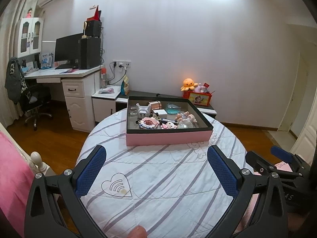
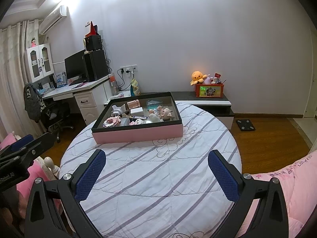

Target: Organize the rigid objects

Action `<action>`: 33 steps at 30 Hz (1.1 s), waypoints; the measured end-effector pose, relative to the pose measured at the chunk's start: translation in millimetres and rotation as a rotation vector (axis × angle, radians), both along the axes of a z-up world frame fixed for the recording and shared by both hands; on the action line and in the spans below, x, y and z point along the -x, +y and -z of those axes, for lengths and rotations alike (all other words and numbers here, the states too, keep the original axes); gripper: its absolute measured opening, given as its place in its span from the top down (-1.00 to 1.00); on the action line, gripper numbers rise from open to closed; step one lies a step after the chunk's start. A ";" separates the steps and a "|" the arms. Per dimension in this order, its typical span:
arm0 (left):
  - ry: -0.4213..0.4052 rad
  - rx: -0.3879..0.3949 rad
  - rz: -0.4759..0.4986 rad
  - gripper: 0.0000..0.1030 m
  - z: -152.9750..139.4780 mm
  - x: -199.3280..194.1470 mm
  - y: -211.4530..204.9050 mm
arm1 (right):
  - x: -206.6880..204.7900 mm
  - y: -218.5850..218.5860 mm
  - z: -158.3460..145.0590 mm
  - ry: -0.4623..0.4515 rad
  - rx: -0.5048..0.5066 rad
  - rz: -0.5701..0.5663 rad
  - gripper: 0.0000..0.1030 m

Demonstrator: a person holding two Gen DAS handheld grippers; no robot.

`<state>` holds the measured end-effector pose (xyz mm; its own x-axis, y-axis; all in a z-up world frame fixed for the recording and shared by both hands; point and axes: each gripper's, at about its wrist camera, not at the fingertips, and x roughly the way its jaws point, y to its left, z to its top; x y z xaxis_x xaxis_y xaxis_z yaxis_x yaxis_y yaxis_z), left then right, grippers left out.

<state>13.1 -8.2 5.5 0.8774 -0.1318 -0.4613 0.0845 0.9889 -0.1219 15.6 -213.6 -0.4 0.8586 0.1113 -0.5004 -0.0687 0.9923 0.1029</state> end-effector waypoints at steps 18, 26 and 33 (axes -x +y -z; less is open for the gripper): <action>-0.008 0.013 0.008 -1.00 -9.4 2.4 2.9 | 0.6 3.7 -6.8 -0.018 0.008 0.005 -1.00; -0.001 -0.006 -0.003 -1.00 -9.0 0.6 0.6 | 1.0 4.5 -7.0 -0.016 0.009 0.003 -1.00; -0.014 -0.039 -0.013 -1.00 -10.4 2.2 -3.7 | 0.8 4.6 -7.3 -0.017 0.010 0.005 -1.00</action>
<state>10.8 -11.9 15.9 0.8856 -0.1022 -0.4531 0.0728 0.9940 -0.0819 14.8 -209.0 6.9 0.8675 0.1023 -0.4868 -0.0657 0.9936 0.0918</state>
